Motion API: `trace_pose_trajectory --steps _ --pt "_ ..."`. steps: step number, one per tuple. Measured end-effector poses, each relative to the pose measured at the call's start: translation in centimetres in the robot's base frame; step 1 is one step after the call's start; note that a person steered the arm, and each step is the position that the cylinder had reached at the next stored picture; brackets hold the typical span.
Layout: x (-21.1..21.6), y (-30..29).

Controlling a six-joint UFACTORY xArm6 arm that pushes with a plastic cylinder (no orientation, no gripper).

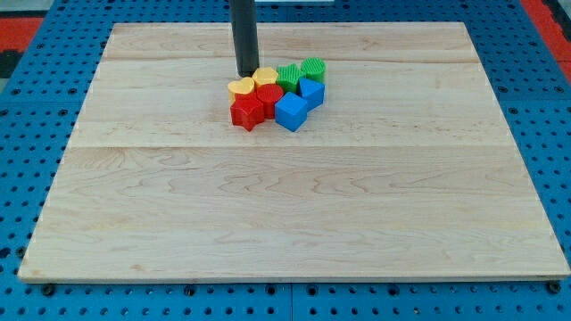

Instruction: Move the yellow heart towards the bottom left

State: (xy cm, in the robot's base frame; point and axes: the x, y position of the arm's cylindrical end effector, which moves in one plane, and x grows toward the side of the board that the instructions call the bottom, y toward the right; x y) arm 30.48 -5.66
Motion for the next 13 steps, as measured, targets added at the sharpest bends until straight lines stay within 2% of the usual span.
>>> trace_pose_trajectory --steps 3,7,8,9,10,11,12,13 --pt "0.8 0.1" --pt "13.8 -2.2" --pt "13.7 -3.2" --pt "14.8 -9.1" --pt "15.2 -12.1" --pt "14.7 -12.9" --pt "11.8 -13.6" --pt "14.8 -14.9"
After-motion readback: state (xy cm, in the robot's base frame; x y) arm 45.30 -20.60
